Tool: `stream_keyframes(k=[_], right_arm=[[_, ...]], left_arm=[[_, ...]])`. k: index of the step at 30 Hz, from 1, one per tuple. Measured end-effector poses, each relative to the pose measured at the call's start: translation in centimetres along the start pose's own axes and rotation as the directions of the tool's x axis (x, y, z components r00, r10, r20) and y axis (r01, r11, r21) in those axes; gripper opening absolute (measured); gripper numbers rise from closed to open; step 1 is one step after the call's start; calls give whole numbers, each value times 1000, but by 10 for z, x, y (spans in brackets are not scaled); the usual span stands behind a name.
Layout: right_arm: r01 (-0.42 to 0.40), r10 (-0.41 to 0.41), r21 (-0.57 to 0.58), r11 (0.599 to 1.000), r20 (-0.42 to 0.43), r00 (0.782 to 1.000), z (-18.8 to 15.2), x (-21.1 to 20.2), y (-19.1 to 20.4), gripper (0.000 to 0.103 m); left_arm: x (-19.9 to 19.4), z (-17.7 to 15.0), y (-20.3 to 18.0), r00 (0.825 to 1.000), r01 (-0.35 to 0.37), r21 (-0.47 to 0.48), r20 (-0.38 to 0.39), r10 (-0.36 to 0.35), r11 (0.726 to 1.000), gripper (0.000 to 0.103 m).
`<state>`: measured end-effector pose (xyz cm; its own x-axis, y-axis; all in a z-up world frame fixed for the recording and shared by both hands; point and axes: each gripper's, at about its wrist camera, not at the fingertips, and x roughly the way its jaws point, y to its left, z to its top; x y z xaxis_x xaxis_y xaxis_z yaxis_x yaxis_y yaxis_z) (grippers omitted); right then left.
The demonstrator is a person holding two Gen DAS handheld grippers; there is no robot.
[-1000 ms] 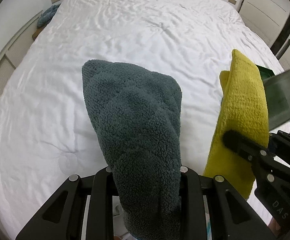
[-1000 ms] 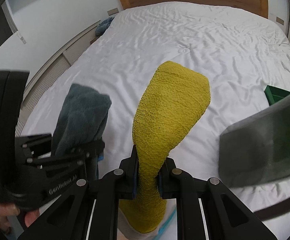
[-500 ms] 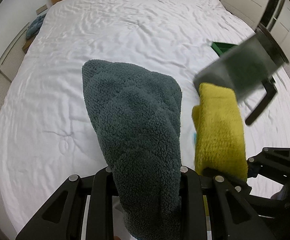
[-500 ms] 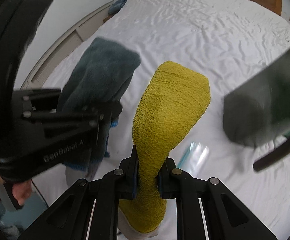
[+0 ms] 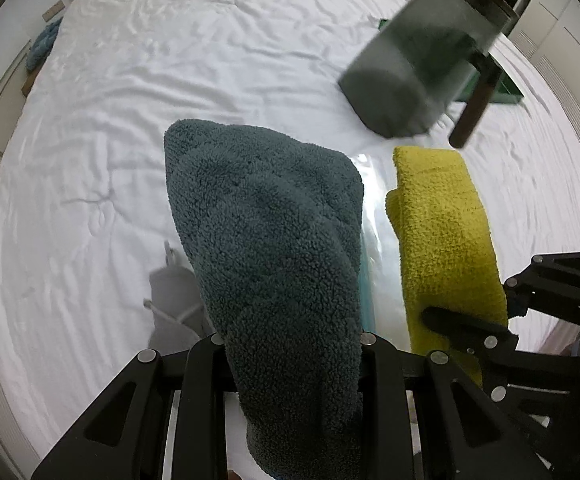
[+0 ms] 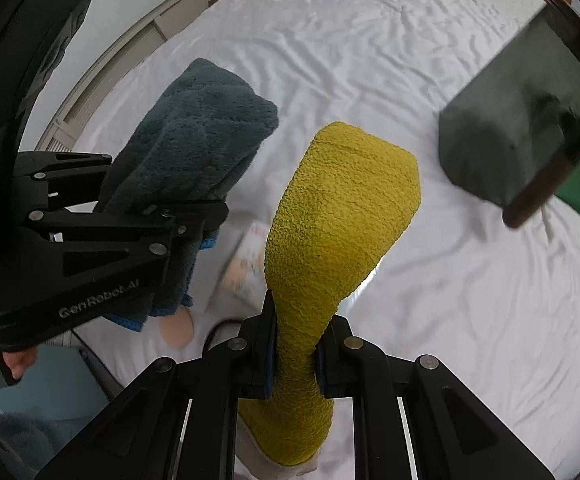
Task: Organize soft objects
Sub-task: 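Lift both towels and carry them over the green tray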
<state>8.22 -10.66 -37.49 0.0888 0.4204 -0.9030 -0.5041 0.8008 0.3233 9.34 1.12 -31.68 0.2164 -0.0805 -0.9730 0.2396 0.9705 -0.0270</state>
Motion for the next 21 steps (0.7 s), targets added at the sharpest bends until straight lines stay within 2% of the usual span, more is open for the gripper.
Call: stream_keyframes(k=[6,11,21], right_arm=[[-3,3,0,1000,-15,1000,-17,-26,-10,14],[-20,20,-9,1000,-28,999,-34,-47,-28,14],[-51,46,-48,998,-98,994,-75,-74,-88,14]], left_arm=[[0,-8,-25,999,0,26,-33,1,1000,22],[1,-14,-47,998,-9,9,-58,10,1000,22],[7,-11,-116,993,-18,-46,-120,13,999,22]])
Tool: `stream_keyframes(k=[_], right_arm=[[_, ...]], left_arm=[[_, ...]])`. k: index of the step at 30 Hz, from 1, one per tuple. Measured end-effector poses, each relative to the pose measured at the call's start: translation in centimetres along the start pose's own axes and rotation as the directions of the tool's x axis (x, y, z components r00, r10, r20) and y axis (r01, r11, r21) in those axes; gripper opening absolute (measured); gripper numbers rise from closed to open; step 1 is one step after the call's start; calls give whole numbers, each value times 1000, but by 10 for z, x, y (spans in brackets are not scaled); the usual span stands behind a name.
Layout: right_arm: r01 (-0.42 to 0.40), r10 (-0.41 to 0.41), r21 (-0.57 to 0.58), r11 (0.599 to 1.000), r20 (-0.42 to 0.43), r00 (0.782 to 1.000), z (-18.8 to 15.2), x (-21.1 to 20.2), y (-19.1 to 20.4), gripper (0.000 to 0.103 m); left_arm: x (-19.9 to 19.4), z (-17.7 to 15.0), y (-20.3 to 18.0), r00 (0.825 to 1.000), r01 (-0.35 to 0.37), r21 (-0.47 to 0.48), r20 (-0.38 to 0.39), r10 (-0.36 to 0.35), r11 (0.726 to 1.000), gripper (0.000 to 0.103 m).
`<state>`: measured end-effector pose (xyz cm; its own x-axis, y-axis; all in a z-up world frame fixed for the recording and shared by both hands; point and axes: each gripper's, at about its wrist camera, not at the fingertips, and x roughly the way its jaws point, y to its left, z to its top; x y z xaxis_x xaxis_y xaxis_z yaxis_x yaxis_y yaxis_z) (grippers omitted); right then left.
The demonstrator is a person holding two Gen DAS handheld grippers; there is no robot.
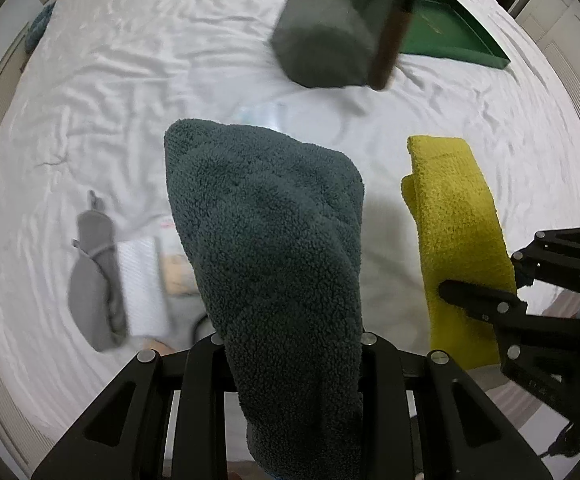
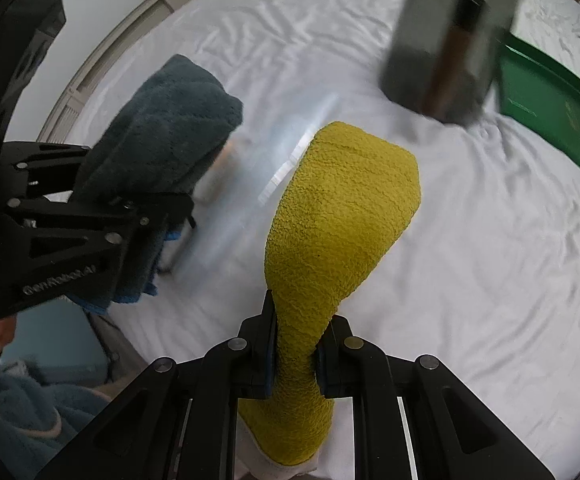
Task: Organize soft objects
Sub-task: 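Lift both towels and carry them over the green tray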
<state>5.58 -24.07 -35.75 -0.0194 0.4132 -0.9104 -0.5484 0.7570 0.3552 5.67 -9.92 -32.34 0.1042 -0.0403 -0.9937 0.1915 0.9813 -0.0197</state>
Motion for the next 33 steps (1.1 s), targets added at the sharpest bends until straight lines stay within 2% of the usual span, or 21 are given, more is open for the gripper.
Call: stream_keyframes(k=[8,14,25,33], right_arm=[[36,-34,31,999,-52,998,-39,-35,-53,14],[88,-84,82,993,-57,995,-64,-63,-96,14],[180,-179,173,968,-22,984,-91,-117,-184,14],[234,-248,211,949,41,968,-90,-154,-234,14]], left_arm=[[16,5,-74,998,47,56,-50,-44,997,22],[26,26,-125,994,103,121,-59,-96,987,22],[32,85,-200,979,203,208,-20,-204,957,22],[28,129,-229,976,197,220,48,-212,955,22]])
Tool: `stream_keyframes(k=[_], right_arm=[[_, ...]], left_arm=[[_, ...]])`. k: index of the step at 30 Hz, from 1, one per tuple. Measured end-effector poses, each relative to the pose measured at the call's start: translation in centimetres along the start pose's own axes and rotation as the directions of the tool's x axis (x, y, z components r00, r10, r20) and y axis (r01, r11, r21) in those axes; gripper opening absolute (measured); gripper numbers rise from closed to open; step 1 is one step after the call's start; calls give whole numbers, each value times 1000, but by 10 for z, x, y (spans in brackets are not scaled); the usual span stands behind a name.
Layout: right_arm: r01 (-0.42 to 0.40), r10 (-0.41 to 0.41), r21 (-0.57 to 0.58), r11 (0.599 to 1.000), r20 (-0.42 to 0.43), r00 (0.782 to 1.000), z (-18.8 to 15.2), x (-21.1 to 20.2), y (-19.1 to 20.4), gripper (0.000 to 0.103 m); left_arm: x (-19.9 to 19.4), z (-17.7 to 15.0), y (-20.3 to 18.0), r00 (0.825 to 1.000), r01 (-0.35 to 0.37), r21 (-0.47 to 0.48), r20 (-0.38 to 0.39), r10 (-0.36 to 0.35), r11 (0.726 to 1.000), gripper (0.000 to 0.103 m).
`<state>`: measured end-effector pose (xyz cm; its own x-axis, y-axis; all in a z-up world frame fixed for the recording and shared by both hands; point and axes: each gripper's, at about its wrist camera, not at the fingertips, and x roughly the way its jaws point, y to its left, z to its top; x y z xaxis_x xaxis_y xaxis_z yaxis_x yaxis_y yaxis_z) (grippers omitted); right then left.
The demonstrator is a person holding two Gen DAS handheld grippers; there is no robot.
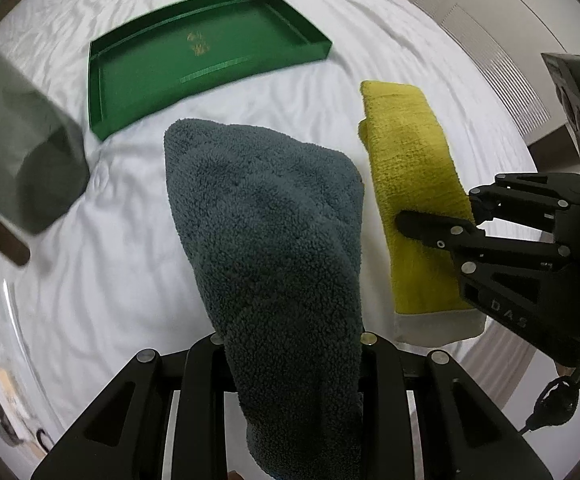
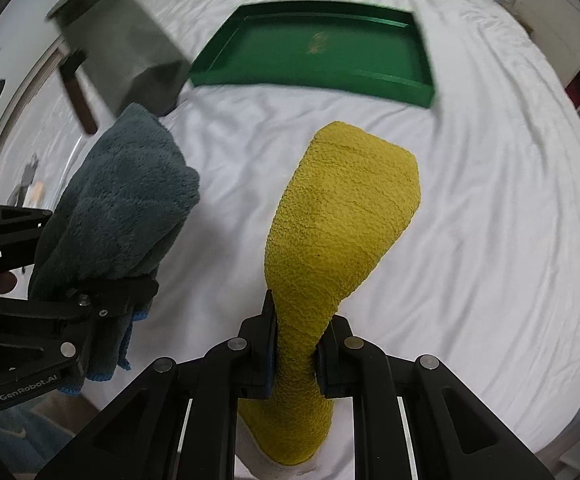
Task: Organize soft objects
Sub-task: 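Lift both towels and carry them over the green tray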
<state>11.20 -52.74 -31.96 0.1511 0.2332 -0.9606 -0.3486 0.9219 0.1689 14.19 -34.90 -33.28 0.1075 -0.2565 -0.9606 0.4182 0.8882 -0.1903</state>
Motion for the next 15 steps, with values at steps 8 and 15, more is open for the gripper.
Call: stream_keyframes(k=[8,15], right_arm=[[20,-18,-14,1000,105,994,39,-12,-24,14],[35,-28,-37,999,178,984,85,6,-23,14]], left_arm=[[-4,38,17,996,-43,-42,71,46,998,23],[-15,76,41,984,-93,-85,146,105,992,23]])
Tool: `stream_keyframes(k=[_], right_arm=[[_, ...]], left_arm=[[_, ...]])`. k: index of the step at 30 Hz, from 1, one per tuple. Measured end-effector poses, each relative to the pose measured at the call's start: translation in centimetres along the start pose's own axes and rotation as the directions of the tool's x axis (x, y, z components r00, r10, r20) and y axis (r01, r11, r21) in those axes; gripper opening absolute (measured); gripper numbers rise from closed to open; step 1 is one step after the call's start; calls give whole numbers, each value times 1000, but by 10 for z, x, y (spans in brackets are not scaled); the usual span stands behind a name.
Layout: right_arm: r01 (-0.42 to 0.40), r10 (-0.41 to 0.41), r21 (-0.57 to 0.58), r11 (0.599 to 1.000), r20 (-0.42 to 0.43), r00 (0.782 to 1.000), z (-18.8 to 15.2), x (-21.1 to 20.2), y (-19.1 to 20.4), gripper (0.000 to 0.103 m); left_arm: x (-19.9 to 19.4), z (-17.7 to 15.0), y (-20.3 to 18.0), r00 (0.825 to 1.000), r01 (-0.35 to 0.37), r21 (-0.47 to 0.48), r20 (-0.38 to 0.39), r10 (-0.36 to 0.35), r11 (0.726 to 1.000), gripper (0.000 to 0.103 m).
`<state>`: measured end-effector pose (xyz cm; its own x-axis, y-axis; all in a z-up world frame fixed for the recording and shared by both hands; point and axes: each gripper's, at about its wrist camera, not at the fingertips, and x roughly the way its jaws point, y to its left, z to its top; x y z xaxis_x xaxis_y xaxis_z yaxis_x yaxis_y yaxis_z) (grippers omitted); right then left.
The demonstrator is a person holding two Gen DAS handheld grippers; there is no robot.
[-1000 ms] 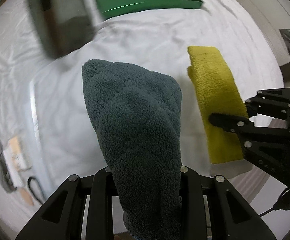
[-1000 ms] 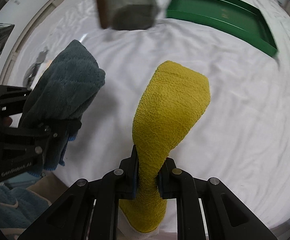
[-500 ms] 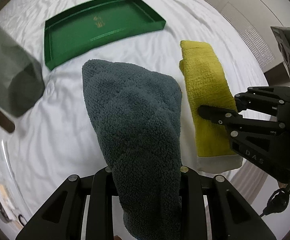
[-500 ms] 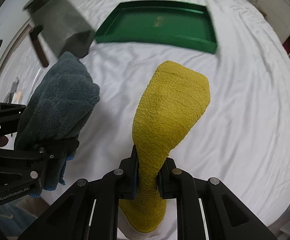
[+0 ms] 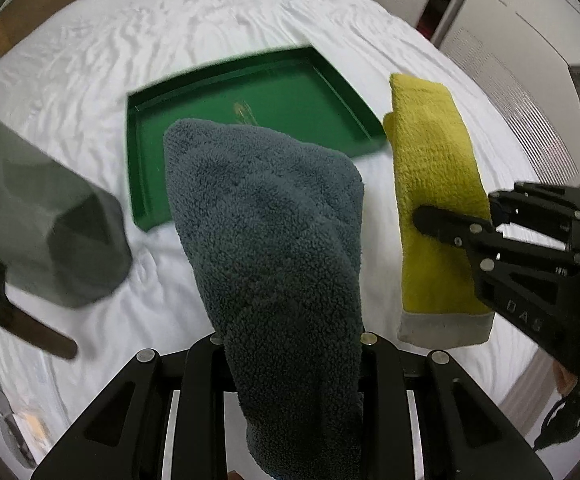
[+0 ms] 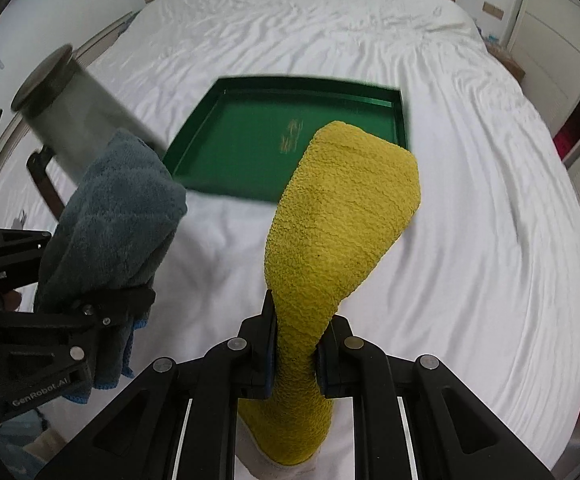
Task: Organize soft objects
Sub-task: 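Lift both towels and carry them over the green tray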
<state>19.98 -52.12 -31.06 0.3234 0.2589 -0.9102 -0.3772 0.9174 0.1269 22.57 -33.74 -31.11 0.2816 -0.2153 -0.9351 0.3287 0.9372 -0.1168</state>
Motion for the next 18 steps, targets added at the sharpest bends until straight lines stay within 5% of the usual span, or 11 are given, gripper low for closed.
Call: stream_keyframes(k=[18], right_arm=[[112,-108,-9,994,200,974,99,36,-9,14]], left_arm=[[4,96,62,971,-113,-183,187,148,977,23]])
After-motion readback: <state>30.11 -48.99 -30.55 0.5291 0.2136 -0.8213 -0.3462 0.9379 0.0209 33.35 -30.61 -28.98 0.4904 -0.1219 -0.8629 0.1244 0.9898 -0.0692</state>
